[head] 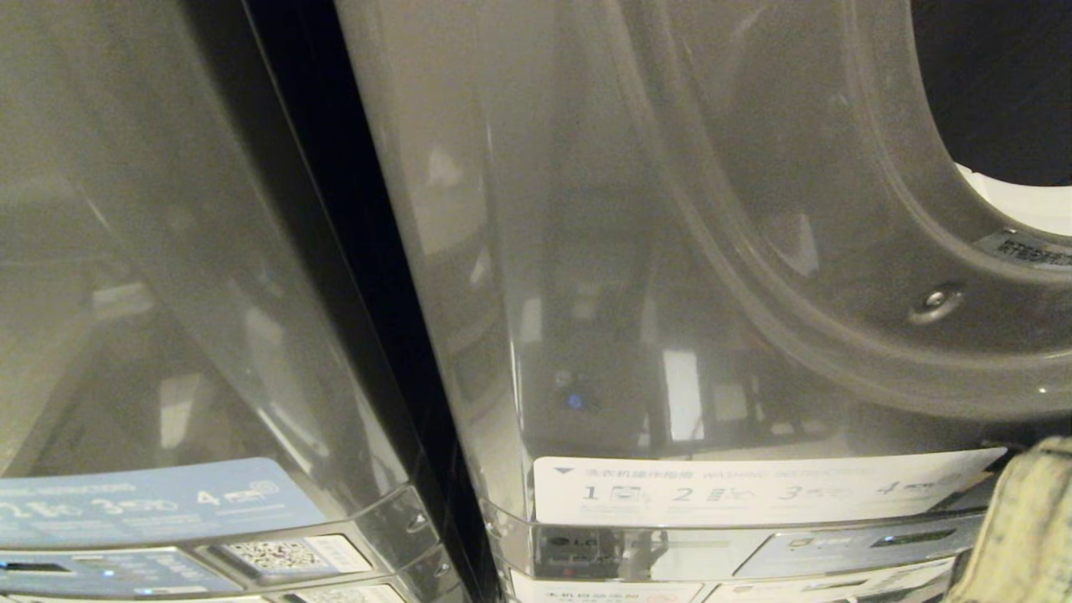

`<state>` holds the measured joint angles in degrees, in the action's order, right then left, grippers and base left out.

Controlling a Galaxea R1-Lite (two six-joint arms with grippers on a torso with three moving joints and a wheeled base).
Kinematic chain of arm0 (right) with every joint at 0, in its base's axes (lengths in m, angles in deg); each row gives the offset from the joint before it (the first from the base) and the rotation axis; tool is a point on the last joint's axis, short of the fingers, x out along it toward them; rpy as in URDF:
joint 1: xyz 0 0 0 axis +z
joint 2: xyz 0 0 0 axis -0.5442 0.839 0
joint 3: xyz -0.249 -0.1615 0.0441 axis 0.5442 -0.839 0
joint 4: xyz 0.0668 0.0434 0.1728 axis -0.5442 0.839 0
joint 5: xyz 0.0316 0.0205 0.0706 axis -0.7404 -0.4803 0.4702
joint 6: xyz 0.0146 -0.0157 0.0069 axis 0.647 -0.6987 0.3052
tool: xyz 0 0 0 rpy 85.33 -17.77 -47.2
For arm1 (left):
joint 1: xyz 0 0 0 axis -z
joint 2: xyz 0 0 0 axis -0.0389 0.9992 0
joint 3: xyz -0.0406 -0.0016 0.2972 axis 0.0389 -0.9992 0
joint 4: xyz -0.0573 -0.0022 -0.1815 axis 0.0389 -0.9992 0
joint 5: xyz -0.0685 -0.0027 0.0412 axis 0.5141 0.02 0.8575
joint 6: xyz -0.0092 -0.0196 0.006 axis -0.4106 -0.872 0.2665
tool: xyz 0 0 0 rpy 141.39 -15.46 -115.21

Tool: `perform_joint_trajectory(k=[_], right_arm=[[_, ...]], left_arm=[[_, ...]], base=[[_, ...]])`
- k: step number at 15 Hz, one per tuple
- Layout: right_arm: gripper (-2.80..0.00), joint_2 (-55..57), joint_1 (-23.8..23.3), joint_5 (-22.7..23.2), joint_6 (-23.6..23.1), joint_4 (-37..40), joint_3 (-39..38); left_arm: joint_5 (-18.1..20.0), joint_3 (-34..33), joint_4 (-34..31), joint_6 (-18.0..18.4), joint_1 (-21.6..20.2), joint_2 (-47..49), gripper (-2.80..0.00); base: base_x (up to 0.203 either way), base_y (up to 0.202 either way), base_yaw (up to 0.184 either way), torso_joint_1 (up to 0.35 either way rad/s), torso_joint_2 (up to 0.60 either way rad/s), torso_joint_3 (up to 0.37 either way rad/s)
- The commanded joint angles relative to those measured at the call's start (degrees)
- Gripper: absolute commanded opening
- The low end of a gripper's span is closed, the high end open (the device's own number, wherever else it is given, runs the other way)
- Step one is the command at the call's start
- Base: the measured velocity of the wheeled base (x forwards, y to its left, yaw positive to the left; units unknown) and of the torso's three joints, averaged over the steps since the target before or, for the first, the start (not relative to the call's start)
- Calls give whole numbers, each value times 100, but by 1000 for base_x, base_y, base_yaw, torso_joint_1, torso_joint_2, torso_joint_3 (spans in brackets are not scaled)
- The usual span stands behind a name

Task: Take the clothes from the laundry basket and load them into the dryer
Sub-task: Put the clothes in the dryer

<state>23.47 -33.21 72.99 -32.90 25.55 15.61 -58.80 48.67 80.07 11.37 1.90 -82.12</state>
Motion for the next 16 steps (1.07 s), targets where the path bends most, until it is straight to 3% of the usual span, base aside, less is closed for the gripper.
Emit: perform_joint_trajectory(k=[1,5,8,10,14,16], right_arm=[[-280,1991,-2,231,-50,-31,1566],[-280,3957,2,459,-228,-608,3270],[-280,5246,76,490,-620,-1088,4450],[-280,5702,598,383,-972,-1652,4641],[-280,6384,1237,-405,-1909,-3973,4676],[-280,6449,1306,-442,-2475,-4331,4682]], left_arm=[[0,0,0,-1,-2,-1,-280],[0,0,0,-1,-2,-1,-280],[0,0,0,-19,-2,-1,-280],[0,0,0,-19,-2,-1,-280],[0,0,0,-19,-2,-1,-280],[0,0,0,-19,-2,-1,-280]], base=[[0,0,0,0,0,0],[0,0,0,0,0,0],[0,0,0,0,0,0],[0,0,0,0,0,0],[0,0,0,0,0,0],[0,0,0,0,0,0]])
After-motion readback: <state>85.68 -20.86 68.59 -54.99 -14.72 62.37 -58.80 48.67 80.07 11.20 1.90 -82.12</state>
